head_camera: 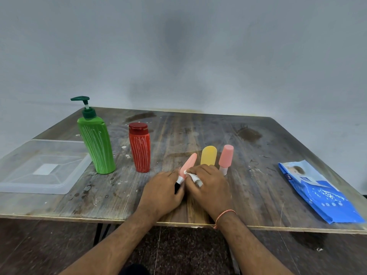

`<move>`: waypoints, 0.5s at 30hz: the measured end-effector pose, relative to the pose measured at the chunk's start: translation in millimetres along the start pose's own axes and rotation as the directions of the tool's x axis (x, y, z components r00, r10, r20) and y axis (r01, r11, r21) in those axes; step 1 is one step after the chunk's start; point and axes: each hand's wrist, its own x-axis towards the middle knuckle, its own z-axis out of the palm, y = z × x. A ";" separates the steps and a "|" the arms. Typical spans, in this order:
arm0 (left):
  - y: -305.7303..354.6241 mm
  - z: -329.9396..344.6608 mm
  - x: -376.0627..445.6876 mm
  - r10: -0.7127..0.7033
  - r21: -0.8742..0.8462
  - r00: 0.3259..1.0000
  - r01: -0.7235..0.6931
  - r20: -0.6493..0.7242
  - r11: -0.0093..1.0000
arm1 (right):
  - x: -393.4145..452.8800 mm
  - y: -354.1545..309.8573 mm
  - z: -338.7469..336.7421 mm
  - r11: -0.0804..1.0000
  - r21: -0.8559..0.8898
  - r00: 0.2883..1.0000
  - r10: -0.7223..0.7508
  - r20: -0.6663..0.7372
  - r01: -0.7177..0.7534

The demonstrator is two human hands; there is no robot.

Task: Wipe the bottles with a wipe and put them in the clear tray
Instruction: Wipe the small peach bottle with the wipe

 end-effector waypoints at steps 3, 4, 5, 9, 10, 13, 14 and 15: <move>-1.0 1.5 0.7 -0.014 0.013 1.000 0.014 0.012 1.000 | -0.1 1.0 2.8 0.997 -0.027 0.997 0.067 -0.030 -0.068; -1.2 2.2 0.9 -0.020 0.015 1.000 0.019 0.014 1.000 | 0.3 2.0 3.5 0.996 -0.029 0.996 0.077 -0.041 -0.079; -1.2 3.0 0.9 -0.023 0.013 1.000 0.023 0.015 1.000 | 0.8 2.8 3.6 0.997 -0.027 0.996 0.072 -0.044 -0.073; -1.5 2.0 0.7 -0.011 0.014 1.000 0.011 0.006 1.000 | 0.5 1.3 -0.5 1.000 0.028 1.000 0.013 -0.013 -0.013; -1.6 2.3 0.9 -0.005 0.013 1.000 0.005 0.006 1.000 | 0.0 0.6 -1.2 0.999 0.031 1.000 0.013 -0.011 -0.013; -1.2 2.8 1.1 -0.006 0.015 1.000 0.006 0.012 1.000 | -0.5 2.6 2.8 0.998 0.001 0.997 0.069 -0.026 -0.069; -0.8 2.6 0.8 -0.013 0.011 1.000 0.013 0.011 1.000 | -0.2 4.3 5.0 0.996 -0.009 0.995 0.089 -0.037 -0.090; -0.1 2.2 0.6 -0.018 0.006 1.000 0.018 0.008 1.000 | 0.3 5.8 6.1 0.995 -0.012 0.994 0.097 -0.044 -0.097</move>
